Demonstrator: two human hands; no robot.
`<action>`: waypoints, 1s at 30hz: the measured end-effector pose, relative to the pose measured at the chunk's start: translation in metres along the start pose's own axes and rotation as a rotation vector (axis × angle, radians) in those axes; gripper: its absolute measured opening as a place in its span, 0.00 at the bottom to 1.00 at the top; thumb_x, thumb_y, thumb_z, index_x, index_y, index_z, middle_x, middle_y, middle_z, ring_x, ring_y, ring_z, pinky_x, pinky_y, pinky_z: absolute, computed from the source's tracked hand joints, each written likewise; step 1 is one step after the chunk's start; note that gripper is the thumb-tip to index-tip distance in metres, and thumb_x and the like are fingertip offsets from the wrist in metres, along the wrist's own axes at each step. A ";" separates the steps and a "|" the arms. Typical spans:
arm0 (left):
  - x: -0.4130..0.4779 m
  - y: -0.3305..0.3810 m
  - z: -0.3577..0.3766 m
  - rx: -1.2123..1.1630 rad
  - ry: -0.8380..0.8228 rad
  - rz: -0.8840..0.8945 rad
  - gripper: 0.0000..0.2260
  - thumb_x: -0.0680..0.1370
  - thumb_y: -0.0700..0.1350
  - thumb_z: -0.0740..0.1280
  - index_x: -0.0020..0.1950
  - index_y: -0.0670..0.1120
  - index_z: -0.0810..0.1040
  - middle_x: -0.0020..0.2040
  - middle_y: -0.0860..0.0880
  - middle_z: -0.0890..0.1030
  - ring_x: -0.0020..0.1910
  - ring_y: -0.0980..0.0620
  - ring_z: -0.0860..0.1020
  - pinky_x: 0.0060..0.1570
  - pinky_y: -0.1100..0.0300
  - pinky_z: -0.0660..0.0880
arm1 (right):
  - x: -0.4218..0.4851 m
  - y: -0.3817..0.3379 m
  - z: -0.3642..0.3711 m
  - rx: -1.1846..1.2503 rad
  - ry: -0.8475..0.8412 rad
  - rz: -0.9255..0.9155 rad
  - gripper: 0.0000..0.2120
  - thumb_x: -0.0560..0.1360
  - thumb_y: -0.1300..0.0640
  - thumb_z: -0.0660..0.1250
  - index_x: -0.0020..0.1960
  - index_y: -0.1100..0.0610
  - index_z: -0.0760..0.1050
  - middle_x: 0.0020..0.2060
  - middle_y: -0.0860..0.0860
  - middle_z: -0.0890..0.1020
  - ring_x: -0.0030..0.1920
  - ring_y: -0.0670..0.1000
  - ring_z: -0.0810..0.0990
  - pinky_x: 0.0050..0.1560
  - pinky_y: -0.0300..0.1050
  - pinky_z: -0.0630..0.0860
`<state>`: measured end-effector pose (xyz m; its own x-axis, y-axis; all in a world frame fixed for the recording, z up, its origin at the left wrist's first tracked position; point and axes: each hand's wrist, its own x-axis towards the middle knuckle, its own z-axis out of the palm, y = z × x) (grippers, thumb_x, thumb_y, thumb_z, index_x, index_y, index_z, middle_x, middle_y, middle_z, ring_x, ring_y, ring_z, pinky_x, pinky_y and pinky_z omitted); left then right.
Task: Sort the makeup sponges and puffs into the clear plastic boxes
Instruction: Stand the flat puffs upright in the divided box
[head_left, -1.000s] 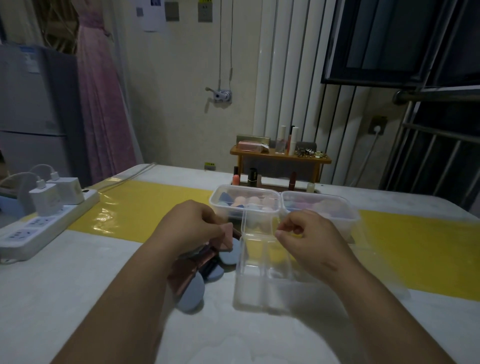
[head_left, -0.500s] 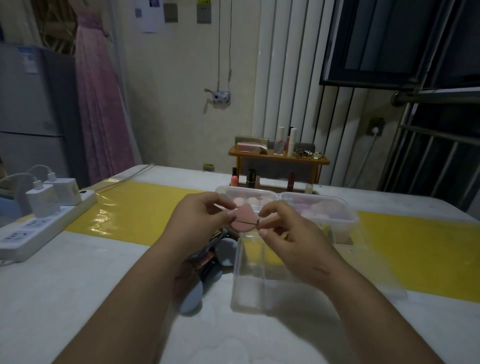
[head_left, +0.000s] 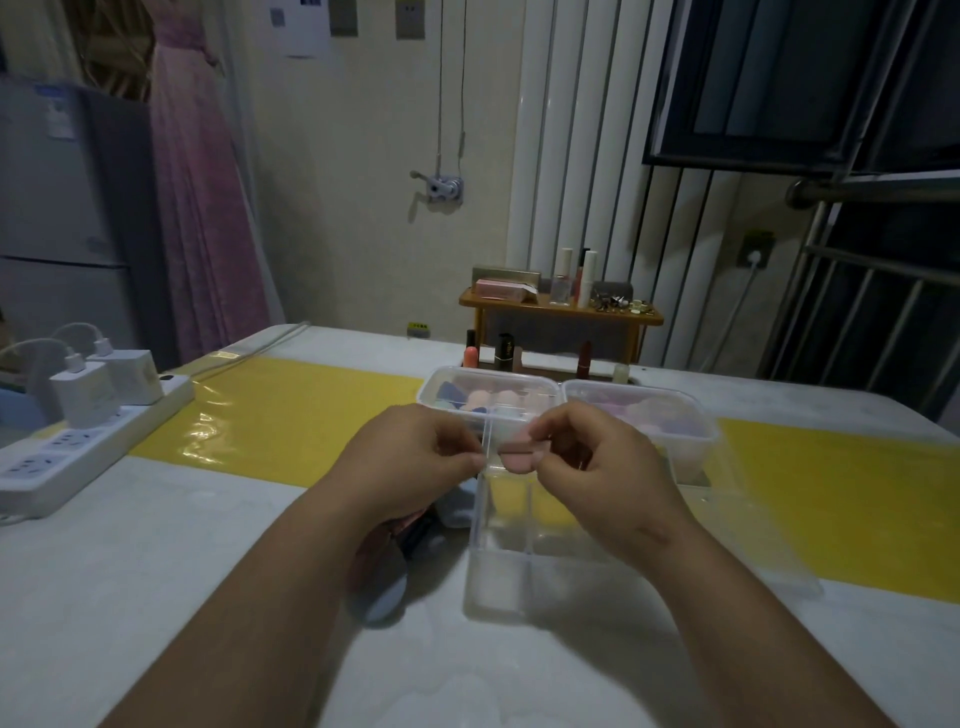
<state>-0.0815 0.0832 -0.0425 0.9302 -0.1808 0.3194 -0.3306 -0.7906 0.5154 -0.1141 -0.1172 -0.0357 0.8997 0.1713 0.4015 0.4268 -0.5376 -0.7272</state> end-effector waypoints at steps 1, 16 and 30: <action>0.000 0.000 0.001 0.025 -0.047 -0.005 0.04 0.74 0.53 0.71 0.45 0.57 0.85 0.40 0.59 0.83 0.39 0.62 0.78 0.41 0.58 0.75 | 0.000 0.000 -0.001 0.018 -0.002 0.015 0.06 0.74 0.56 0.70 0.47 0.46 0.77 0.40 0.46 0.83 0.41 0.43 0.80 0.41 0.41 0.79; 0.005 -0.006 0.005 -0.049 -0.161 0.049 0.07 0.75 0.48 0.72 0.53 0.53 0.86 0.43 0.61 0.83 0.45 0.62 0.79 0.50 0.61 0.75 | -0.001 -0.001 0.004 -0.136 -0.253 0.045 0.08 0.73 0.52 0.66 0.48 0.45 0.83 0.38 0.43 0.85 0.41 0.43 0.80 0.44 0.46 0.80; 0.001 -0.005 -0.007 0.265 0.070 -0.035 0.07 0.76 0.50 0.68 0.51 0.59 0.84 0.49 0.56 0.83 0.49 0.53 0.77 0.46 0.57 0.75 | 0.001 -0.007 0.005 -0.268 -0.103 0.091 0.04 0.73 0.53 0.71 0.46 0.46 0.81 0.40 0.42 0.81 0.42 0.42 0.78 0.39 0.35 0.73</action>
<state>-0.0797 0.0913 -0.0389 0.9242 -0.1170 0.3635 -0.2364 -0.9228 0.3041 -0.1158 -0.1093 -0.0331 0.9437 0.1876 0.2725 0.3166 -0.7512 -0.5792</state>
